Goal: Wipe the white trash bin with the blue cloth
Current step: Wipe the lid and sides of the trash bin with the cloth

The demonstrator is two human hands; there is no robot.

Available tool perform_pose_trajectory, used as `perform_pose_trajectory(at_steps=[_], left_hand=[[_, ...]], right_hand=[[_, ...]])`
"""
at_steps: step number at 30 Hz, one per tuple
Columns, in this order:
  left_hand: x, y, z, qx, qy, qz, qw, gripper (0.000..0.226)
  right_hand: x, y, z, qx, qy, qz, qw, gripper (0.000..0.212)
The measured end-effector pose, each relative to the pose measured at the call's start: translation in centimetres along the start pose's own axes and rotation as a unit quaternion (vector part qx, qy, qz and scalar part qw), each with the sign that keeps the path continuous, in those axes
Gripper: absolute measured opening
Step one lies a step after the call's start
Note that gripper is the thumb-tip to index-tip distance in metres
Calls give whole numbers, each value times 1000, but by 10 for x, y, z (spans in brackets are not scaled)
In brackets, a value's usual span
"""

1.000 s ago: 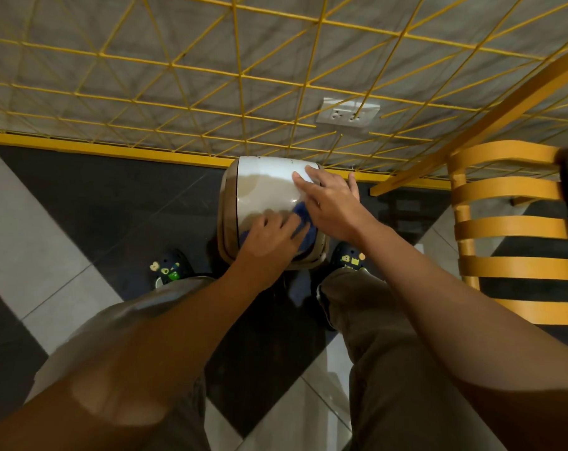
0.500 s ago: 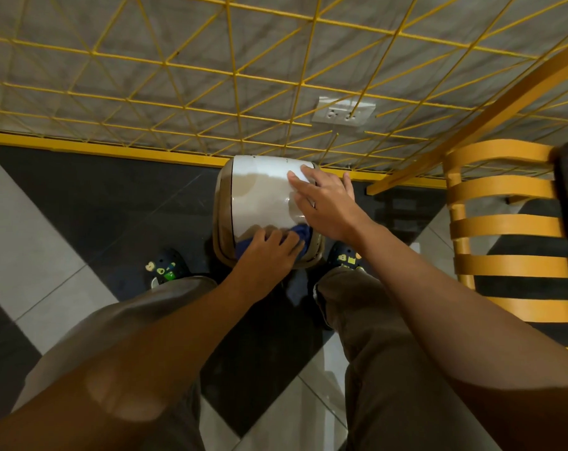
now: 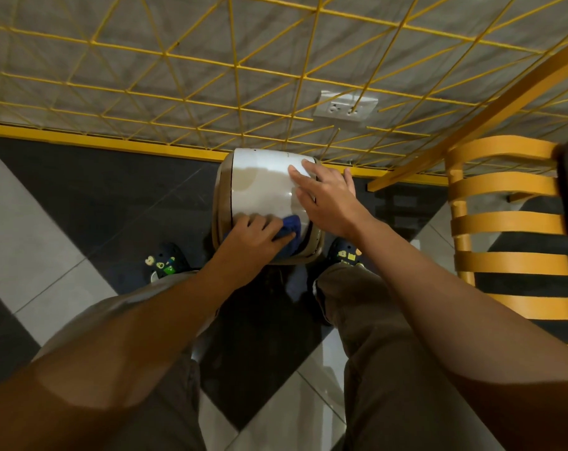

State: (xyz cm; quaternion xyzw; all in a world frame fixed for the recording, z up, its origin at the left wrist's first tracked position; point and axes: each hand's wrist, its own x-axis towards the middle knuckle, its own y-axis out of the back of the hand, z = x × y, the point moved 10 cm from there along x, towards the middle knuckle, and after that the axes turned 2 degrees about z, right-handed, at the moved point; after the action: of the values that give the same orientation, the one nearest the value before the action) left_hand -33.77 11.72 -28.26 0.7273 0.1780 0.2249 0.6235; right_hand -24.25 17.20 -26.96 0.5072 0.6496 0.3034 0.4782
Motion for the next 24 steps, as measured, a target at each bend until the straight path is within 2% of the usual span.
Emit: perform_pose_trajectory(at_steps=[2, 7, 10, 11, 13, 18, 20, 22, 24], left_hand=[[-1, 2, 1, 7, 8, -3, 1000, 48], [-9, -8, 25, 2, -24, -92, 995, 54], [-7, -9, 9, -57, 35, -91, 994, 50], [-7, -5, 3, -115, 53, -76, 989, 45], [-5, 0, -9, -242, 80, -43, 966, 30], [-23, -15, -44, -371, 193, -110, 902, 27], [-27, -15, -61, -419, 288, -123, 853, 33], [-22, -5, -65, -478, 324, -112, 808, 51], [-21, 7, -68, -506, 338, -93, 788, 48]], right_hand=[[1, 0, 1, 2, -4, 2, 1000, 43], [2, -1, 1, -9, -3, 2, 1000, 43], [2, -1, 1, -19, 0, 0, 1000, 43], [2, -1, 2, -22, 1, -2, 1000, 43], [2, -2, 0, -24, 2, -12, 1000, 45], [-4, -8, -5, -31, 12, -23, 999, 49], [-4, -9, -3, -43, 15, -22, 999, 51], [-4, -12, -4, -67, 25, -19, 997, 55], [-5, -15, -7, -88, 38, -11, 995, 60]])
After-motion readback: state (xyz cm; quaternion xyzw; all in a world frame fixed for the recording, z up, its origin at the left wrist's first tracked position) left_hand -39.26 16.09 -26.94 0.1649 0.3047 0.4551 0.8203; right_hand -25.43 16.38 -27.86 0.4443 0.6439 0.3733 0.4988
